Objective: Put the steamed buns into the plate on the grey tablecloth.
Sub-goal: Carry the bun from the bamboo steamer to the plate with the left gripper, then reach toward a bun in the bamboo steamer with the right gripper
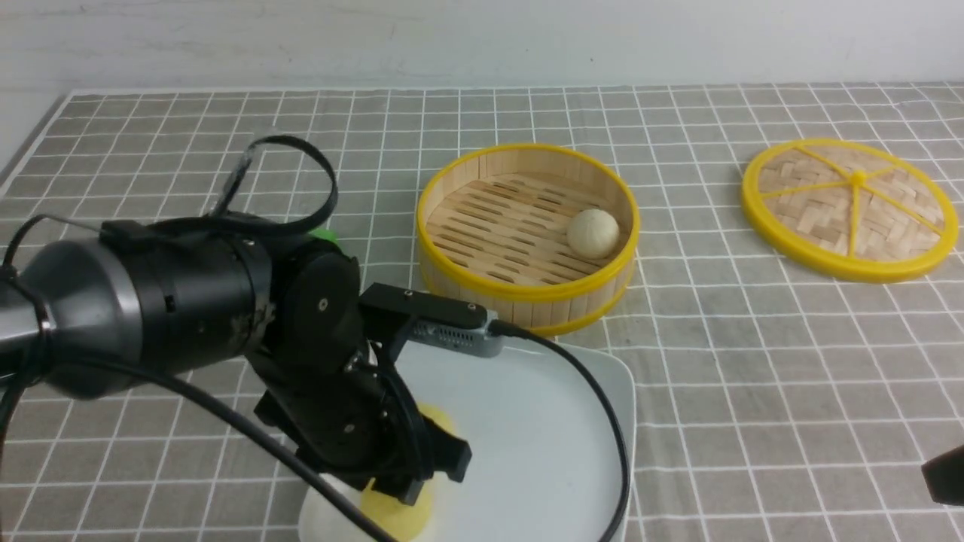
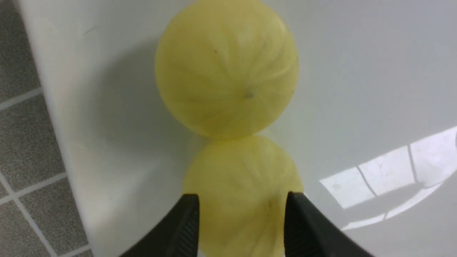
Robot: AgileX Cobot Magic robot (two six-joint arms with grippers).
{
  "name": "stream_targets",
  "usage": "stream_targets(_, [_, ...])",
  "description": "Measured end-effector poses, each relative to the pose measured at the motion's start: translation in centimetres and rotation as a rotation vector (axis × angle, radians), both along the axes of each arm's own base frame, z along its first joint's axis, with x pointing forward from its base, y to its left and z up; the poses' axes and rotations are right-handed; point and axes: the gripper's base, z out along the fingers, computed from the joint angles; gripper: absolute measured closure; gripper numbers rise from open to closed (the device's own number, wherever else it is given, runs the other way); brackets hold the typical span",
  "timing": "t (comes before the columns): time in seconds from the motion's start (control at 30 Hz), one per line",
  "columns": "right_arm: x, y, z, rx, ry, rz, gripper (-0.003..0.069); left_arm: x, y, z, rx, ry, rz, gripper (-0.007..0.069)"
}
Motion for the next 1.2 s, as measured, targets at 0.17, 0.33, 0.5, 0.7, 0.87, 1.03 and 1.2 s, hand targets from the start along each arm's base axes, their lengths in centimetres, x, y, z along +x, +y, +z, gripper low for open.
stream_targets(0.17, [-0.2, 0.4, 0.1, 0.012, -0.012, 0.079, 0.0634, 0.1, -0.1, 0.4, -0.003, 0.002, 0.004, 0.0171])
stream_targets(0.33, [-0.1, 0.9, 0.5, 0.064, -0.027, 0.123, 0.063, 1.1, -0.5, 2.5, 0.019, -0.024, -0.014, 0.0174])
stream_targets(0.5, [1.3, 2.5, 1.1, 0.109, -0.011, 0.242, 0.0627, 2.9, 0.1, 6.0, 0.08, -0.091, 0.01, 0.0345])
stream_targets(0.7, [4.4, 5.8, 1.6, 0.043, 0.003, 0.388, 0.0658, 5.7, 5.0, 6.9, 0.111, -0.092, 0.143, 0.0606])
stream_targets(0.87, [9.8, 9.0, 3.1, -0.084, -0.009, 0.384, 0.0659, 6.9, 10.0, 6.8, 0.101, -0.018, 0.285, 0.062])
stream_targets(1.03, [17.2, 11.3, 3.1, -0.191, -0.056, 0.343, 0.0639, 7.3, 11.8, 6.8, 0.094, -0.009, 0.343, 0.062])
stream_targets(1.2, [23.7, 13.5, 0.7, -0.246, -0.07, 0.345, 0.0525, 7.3, 11.5, 6.8, 0.069, -0.006, 0.347, 0.062])
